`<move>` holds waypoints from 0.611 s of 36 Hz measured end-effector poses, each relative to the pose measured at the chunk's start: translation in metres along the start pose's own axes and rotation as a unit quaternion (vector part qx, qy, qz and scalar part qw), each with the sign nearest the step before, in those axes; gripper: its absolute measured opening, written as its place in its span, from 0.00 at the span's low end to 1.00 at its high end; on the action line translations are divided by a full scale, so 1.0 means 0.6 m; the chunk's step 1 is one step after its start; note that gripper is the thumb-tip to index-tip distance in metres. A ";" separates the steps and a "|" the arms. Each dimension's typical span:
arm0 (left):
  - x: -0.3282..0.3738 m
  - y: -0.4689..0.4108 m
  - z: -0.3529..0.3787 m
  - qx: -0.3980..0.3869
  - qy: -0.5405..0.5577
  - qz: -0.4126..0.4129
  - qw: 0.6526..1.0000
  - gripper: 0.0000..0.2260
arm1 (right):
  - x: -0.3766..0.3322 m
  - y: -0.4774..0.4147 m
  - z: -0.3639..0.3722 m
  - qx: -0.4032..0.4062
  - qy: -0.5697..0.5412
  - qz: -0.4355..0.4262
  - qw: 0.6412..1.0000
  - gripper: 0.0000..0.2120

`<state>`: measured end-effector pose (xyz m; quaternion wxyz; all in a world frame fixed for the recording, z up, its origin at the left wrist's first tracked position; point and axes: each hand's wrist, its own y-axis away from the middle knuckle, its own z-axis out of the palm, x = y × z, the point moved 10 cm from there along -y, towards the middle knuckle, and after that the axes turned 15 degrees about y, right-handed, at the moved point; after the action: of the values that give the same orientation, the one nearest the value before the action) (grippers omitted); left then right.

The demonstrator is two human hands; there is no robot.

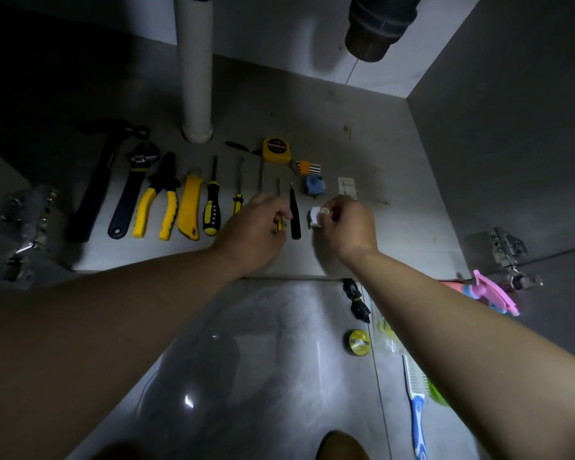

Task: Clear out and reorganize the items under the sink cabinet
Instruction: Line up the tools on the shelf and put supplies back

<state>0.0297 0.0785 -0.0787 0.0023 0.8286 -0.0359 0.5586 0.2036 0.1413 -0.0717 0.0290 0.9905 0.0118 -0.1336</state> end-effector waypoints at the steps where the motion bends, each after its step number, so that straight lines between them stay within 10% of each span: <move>1: 0.000 0.001 0.002 -0.002 -0.002 0.001 1.000 0.11 | -0.002 -0.001 0.001 -0.002 0.004 -0.002 1.000 0.06; 22: 0.054 0.021 0.090 -0.097 -0.020 0.032 0.995 0.10 | 0.089 0.095 -0.026 -0.014 0.012 -0.074 0.997 0.05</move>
<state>0.0908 0.0616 -0.0694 0.0639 0.8338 -0.1164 0.5359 0.2609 0.0860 -0.0678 0.0325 0.9880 0.0874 -0.1235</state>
